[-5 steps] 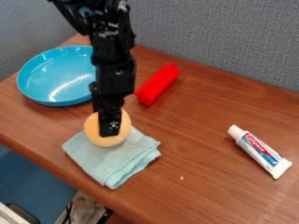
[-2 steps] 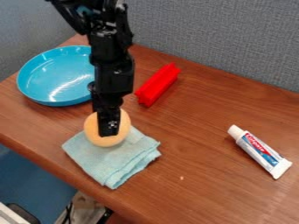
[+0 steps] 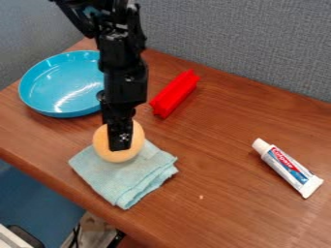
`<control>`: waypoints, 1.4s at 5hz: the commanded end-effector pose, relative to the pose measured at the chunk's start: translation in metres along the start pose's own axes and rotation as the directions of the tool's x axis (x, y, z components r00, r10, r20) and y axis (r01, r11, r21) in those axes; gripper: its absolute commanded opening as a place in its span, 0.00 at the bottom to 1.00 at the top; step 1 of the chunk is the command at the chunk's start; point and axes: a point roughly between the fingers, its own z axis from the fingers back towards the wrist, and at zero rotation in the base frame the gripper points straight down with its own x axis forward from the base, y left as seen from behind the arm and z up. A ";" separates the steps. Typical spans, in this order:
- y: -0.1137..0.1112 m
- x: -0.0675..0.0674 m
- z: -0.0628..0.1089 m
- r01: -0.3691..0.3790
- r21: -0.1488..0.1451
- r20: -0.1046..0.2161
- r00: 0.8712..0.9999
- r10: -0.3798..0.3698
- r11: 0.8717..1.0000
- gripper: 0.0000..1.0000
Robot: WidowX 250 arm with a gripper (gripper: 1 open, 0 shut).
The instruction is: Put the yellow ball on the blue plate
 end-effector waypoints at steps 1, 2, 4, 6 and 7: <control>0.001 -0.003 0.002 0.008 0.000 0.010 1.000 -0.008 1.000 0.00; 0.002 -0.002 0.001 0.010 -0.002 0.012 1.000 -0.010 1.000 0.00; 0.003 -0.002 -0.002 0.016 -0.009 0.017 1.000 -0.016 1.000 0.00; 0.004 -0.002 -0.007 0.022 -0.019 0.020 1.000 -0.022 1.000 0.00; 0.005 -0.001 -0.008 0.025 -0.022 0.023 0.999 -0.025 0.999 0.00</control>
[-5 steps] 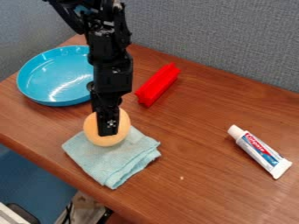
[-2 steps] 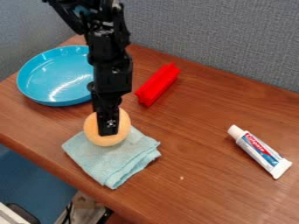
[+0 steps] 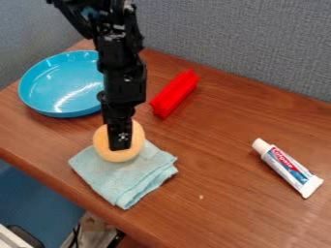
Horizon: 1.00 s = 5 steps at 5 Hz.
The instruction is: Put the yellow ball on the blue plate
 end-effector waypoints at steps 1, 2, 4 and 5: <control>0.001 -0.003 -0.005 -0.001 -0.014 0.002 1.000 0.001 1.000 0.00; 0.002 -0.003 -0.007 0.002 -0.017 0.005 1.000 -0.002 1.000 0.00; 0.002 -0.002 -0.009 0.009 -0.022 0.009 1.000 -0.009 1.000 0.00; 0.003 -0.002 -0.010 0.012 -0.024 0.012 1.000 -0.012 1.000 0.00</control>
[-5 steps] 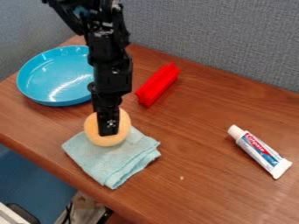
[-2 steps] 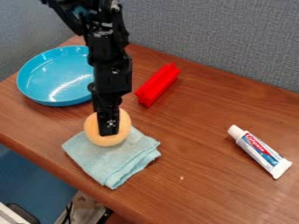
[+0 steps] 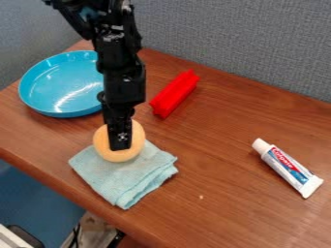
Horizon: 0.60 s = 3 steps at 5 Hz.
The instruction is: Put the yellow ball on the blue plate
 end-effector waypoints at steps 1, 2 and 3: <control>0.000 -0.003 -0.010 0.009 -0.026 -0.005 1.000 -0.009 1.000 0.00; 0.000 -0.002 -0.011 0.012 -0.028 -0.003 1.000 -0.012 1.000 0.00; 0.000 -0.003 -0.011 0.015 -0.031 0.001 1.000 -0.015 0.999 0.00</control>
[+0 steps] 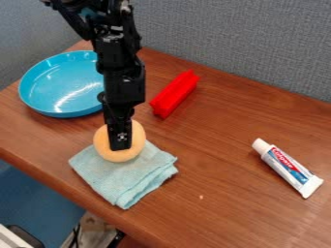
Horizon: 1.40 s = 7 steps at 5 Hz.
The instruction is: Put the yellow ball on the blue plate
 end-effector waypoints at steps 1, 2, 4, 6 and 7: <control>0.000 -0.004 -0.011 0.004 -0.031 -0.005 1.000 -0.004 1.000 0.00; 0.000 -0.004 -0.012 0.007 -0.035 -0.002 1.000 -0.007 0.999 0.00; 0.001 -0.003 -0.015 0.013 -0.041 0.003 1.000 -0.013 0.999 0.00; 0.001 -0.003 -0.015 0.020 -0.043 0.010 1.000 -0.019 0.999 0.00; 0.001 -0.003 -0.015 0.023 -0.043 0.014 1.000 -0.022 0.999 0.00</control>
